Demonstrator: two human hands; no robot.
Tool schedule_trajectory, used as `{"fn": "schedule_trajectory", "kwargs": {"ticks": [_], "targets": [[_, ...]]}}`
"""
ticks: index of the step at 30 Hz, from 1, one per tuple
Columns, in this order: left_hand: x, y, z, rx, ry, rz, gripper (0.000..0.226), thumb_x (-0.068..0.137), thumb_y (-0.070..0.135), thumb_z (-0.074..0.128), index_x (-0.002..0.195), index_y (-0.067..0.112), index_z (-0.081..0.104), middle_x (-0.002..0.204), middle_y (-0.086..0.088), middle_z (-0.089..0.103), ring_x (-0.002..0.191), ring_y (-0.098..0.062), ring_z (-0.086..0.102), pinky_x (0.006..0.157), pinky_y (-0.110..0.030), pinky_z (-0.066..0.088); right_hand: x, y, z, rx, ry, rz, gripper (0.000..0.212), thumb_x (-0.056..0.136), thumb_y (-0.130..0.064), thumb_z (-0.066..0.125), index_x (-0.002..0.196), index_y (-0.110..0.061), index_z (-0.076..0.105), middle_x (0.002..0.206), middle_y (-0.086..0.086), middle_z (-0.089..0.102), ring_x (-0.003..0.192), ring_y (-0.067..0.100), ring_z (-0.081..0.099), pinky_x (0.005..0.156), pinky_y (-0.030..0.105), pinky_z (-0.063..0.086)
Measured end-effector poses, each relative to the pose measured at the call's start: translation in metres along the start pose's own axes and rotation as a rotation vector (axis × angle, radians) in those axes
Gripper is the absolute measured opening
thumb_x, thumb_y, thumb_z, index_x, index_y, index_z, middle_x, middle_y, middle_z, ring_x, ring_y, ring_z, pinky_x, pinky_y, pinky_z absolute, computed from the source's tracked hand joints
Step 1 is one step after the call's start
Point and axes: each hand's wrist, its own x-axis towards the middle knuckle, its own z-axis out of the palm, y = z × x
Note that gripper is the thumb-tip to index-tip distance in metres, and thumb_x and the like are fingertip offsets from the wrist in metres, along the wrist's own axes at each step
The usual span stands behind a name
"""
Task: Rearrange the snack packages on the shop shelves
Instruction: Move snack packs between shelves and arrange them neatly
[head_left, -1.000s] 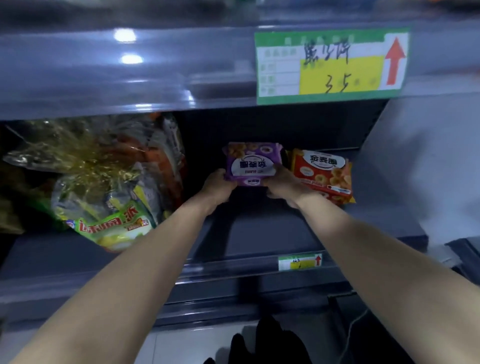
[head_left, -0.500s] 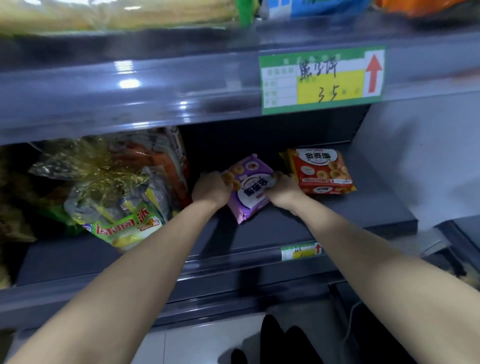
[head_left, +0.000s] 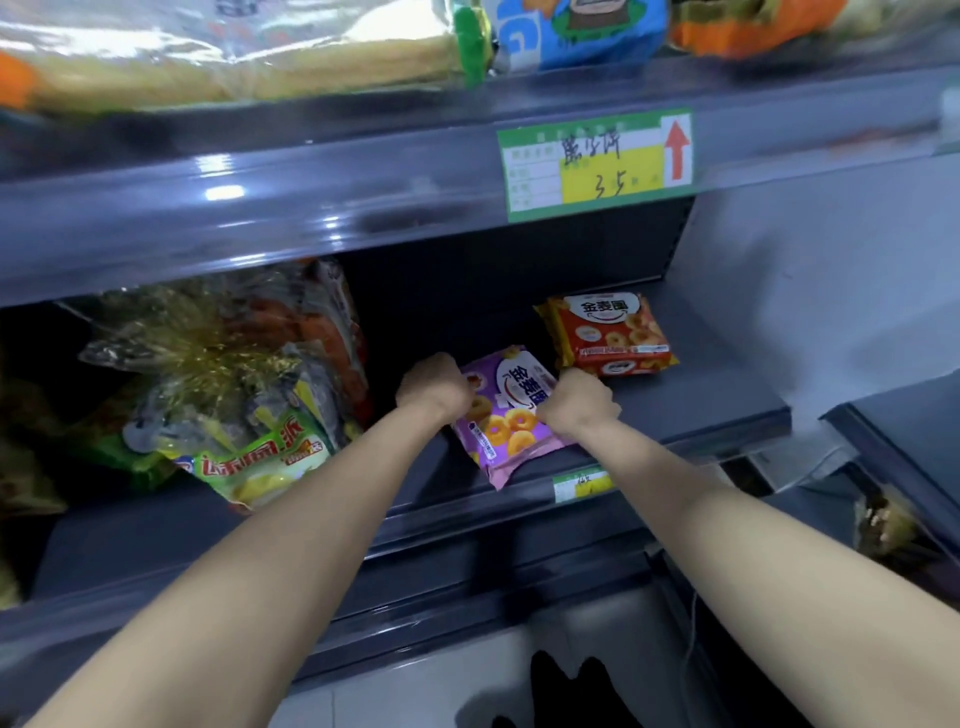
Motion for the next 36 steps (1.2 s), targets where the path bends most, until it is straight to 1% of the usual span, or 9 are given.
{"fn": "schedule_trajectory", "kwargs": {"ticks": [3,8,12,15,17,20,26,34,36], "targets": [[0.005,0.005,0.003,0.016,-0.059,0.130,0.059,0.091,0.033,0.055,0.140,0.009,0.034,0.142,-0.015,0.039,0.126,-0.030,0.044,0.100,-0.038,0.042,-0.010,-0.004,-0.002,0.005,0.084,-0.047,0.028,0.083,-0.009,0.058,0.110,-0.003,0.059,0.122,0.020,0.053,0.110,0.036,0.052,0.082,0.034,0.048],[0.010,0.005,0.008,0.080,-0.158,0.088,0.080,0.084,0.047,0.061,0.145,0.011,0.025,0.148,-0.016,0.031,0.133,-0.033,0.036,0.107,-0.044,0.035,-0.022,-0.002,-0.001,0.237,-0.190,0.015,0.021,0.085,-0.013,0.059,0.105,-0.004,0.062,0.095,0.012,0.063,0.078,0.028,0.063,0.061,0.033,0.057],[0.012,0.001,0.008,0.015,-0.179,0.019,0.064,0.082,0.053,0.061,0.126,0.008,0.052,0.135,-0.017,0.049,0.119,-0.032,0.050,0.097,-0.036,0.042,-0.020,-0.002,0.004,0.346,-0.198,0.026,0.053,0.086,-0.010,0.059,0.133,0.000,0.036,0.078,0.002,0.053,0.073,0.018,0.054,0.052,0.025,0.044],[0.009,-0.004,0.013,-0.100,-0.169,-0.081,0.072,0.079,0.052,0.065,0.132,0.008,0.046,0.141,-0.019,0.039,0.125,-0.033,0.042,0.101,-0.037,0.040,-0.021,-0.004,0.006,0.624,-0.241,0.098,0.078,0.085,-0.008,0.061,0.146,-0.013,0.012,0.110,0.010,0.058,0.092,0.022,0.060,0.070,0.030,0.052],[0.005,-0.006,0.012,-0.354,-0.189,-0.092,0.051,0.081,0.034,0.071,0.119,0.005,0.055,0.117,-0.015,0.060,0.096,-0.022,0.059,0.076,-0.026,0.049,-0.022,-0.006,0.006,0.745,-0.234,0.159,0.073,0.085,-0.004,0.061,0.143,-0.014,0.017,0.121,0.014,0.057,0.106,0.029,0.061,0.088,0.043,0.052],[-0.009,-0.008,0.000,-0.517,-0.111,-0.099,0.025,0.081,0.018,0.071,0.102,0.010,0.059,0.076,-0.002,0.060,0.062,-0.010,0.055,0.043,-0.015,0.042,-0.029,-0.012,0.001,0.832,-0.195,0.156,0.036,0.085,0.003,0.056,0.118,-0.006,0.044,0.106,0.017,0.064,0.101,0.029,0.064,0.086,0.044,0.054],[-0.044,-0.014,-0.035,-0.532,0.040,-0.055,0.052,0.076,0.014,0.074,0.119,-0.001,0.050,0.117,-0.017,0.061,0.103,-0.028,0.062,0.074,-0.029,0.050,-0.065,-0.034,-0.010,0.881,-0.082,0.098,0.029,0.083,0.001,0.062,0.107,-0.011,0.050,0.112,0.017,0.064,0.102,0.033,0.064,0.091,0.046,0.052],[-0.112,-0.036,-0.059,-0.606,0.029,0.023,0.061,0.074,0.018,0.076,0.122,0.000,0.044,0.118,-0.015,0.060,0.102,-0.029,0.061,0.073,-0.030,0.049,-0.142,-0.046,-0.020,0.896,0.042,0.078,0.045,0.083,-0.006,0.065,0.122,-0.016,0.043,0.095,0.003,0.062,0.083,0.021,0.064,0.064,0.031,0.056],[-0.129,-0.041,-0.066,-0.618,0.028,0.029,0.063,0.074,0.018,0.076,0.123,0.001,0.041,0.119,-0.014,0.058,0.103,-0.028,0.060,0.073,-0.030,0.048,-0.159,-0.047,-0.022,0.865,0.065,0.080,0.047,0.082,-0.008,0.066,0.124,-0.015,0.043,0.106,0.007,0.063,0.089,0.023,0.065,0.073,0.036,0.058]]}}
